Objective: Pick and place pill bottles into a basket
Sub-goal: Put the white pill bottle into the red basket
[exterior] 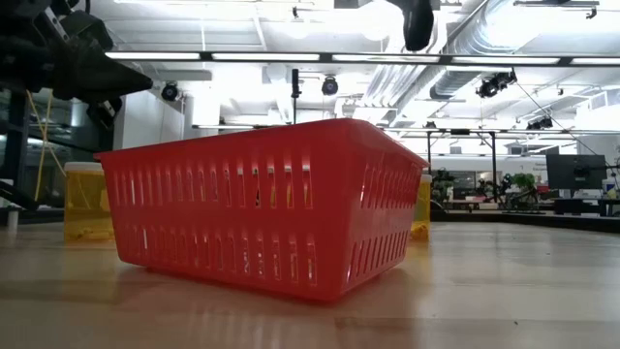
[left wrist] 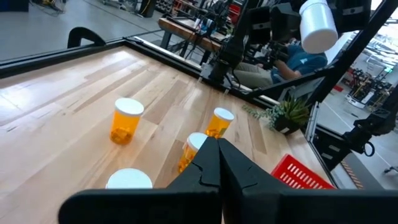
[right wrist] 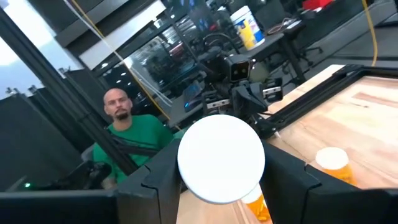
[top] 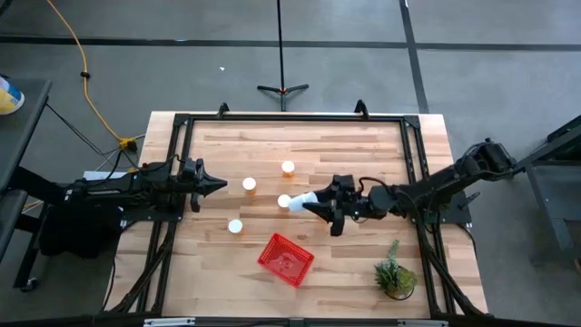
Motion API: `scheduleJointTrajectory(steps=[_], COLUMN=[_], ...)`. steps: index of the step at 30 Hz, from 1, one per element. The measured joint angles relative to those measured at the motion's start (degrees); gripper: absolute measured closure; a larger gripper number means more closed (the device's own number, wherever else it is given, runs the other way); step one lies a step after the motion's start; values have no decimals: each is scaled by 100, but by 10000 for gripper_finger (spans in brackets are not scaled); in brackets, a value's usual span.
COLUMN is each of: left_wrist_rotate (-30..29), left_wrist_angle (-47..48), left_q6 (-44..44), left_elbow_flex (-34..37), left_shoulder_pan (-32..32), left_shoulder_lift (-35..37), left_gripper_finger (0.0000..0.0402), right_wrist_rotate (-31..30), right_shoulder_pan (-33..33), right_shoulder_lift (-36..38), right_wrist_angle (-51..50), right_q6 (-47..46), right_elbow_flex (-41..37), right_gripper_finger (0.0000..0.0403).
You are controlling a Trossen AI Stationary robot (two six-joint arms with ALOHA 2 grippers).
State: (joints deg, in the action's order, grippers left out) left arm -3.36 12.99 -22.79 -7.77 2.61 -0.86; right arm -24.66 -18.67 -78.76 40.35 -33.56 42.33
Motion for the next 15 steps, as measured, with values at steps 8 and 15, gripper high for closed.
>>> scheduleJointTrajectory(steps=[8, 15], left_wrist_rotate=[254, 285], left_wrist_angle=[-4, -2], left_q6=[2, 45], left_elbow_flex=[2, 2], left_shoulder_pan=[0, 0], left_shoulder_lift=[0, 0], left_gripper_finger=[369, 379], right_wrist_rotate=[-646, -759], right_shoulder_pan=[-363, -501], right_shoulder_lift=[0, -2], right_wrist_angle=[0, -275], right_q6=[-43, 36], right_elbow_flex=[0, 150], right_gripper_finger=[234, 243])
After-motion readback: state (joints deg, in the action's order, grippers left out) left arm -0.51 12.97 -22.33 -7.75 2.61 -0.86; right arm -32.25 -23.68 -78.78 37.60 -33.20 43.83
